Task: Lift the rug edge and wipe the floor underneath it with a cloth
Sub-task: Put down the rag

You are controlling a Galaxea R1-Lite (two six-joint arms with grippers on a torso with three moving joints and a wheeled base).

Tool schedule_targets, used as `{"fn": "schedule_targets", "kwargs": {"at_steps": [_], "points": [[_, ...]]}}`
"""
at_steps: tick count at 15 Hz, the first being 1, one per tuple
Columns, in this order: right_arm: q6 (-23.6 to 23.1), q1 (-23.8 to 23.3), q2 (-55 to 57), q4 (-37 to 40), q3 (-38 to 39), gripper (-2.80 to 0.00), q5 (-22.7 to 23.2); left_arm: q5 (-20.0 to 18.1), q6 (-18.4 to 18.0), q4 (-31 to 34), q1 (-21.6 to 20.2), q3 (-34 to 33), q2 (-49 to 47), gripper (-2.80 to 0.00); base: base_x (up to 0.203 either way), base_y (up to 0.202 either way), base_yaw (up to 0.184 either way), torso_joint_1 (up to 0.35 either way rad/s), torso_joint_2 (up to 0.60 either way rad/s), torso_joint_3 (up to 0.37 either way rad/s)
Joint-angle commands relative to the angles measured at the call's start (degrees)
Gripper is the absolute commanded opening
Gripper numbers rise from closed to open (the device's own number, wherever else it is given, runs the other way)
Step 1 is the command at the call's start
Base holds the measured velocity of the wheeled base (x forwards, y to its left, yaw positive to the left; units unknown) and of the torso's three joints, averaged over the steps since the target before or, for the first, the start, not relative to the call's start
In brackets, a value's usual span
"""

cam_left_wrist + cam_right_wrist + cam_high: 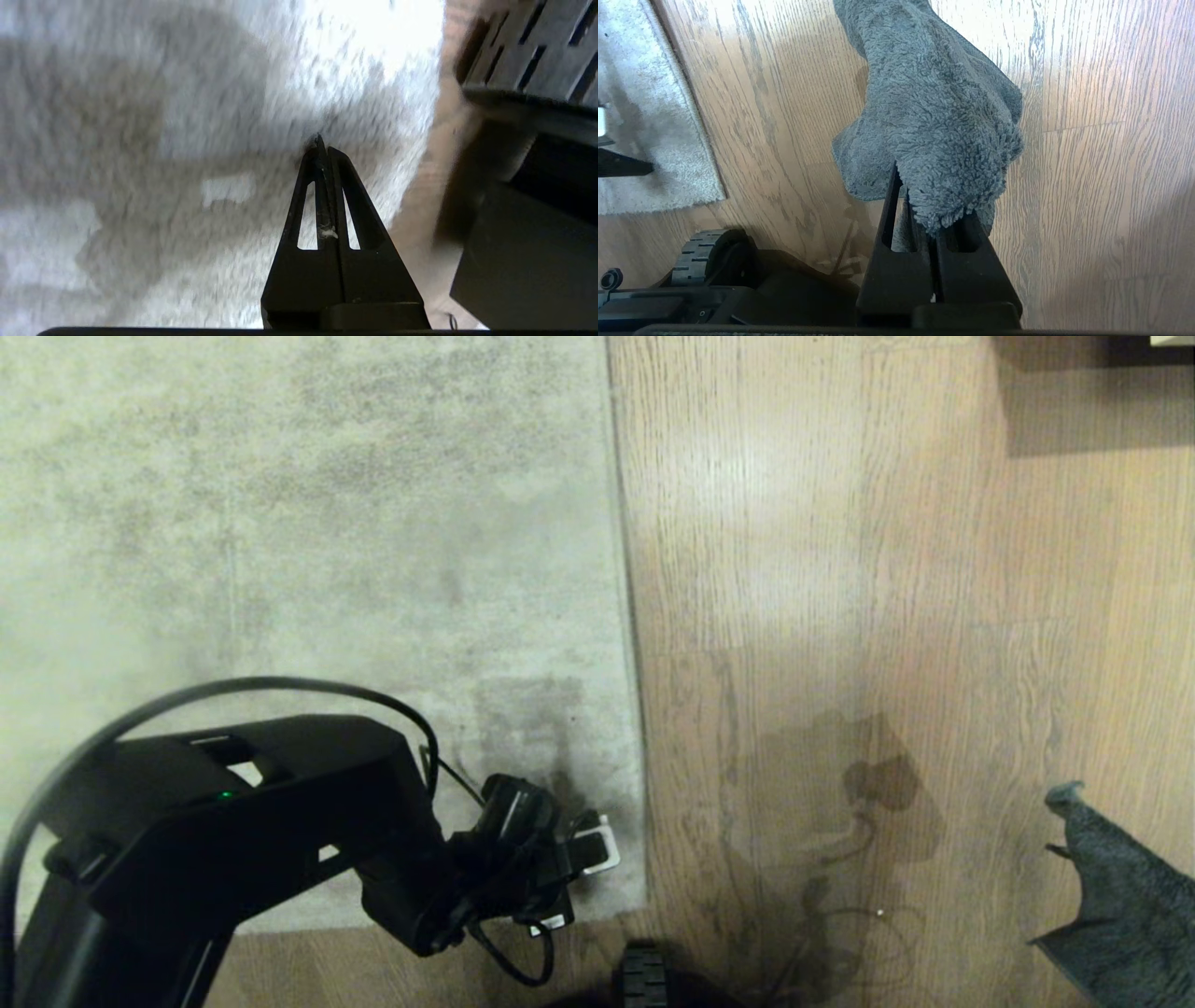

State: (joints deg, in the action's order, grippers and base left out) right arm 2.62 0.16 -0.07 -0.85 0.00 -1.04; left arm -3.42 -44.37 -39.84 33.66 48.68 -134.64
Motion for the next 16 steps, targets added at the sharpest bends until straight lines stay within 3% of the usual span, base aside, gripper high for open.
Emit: {"fn": "schedule_targets", "kwargs": {"at_steps": [1,12,16], "points": [[0.0,0.0,0.1,0.0,0.0,-2.8,0.0,0.0,-0.2,-0.2,0.7,1.1,-1.3,-2.8,0.0,0.0,0.0,0.0,0.0,0.0],[0.0,0.0,0.1,0.0,0.0,-2.8,0.0,0.2,-0.2,0.6,2.0,1.0,0.7,-2.8,0.0,0.0,0.0,0.0,0.0,0.0],[0.0,0.0,0.1,0.0,0.0,-2.8,0.0,0.2,2.5,1.1,1.1,-6.6,9.5,-2.8,0.0,0.0,0.0,0.0,0.0,0.0]]}}
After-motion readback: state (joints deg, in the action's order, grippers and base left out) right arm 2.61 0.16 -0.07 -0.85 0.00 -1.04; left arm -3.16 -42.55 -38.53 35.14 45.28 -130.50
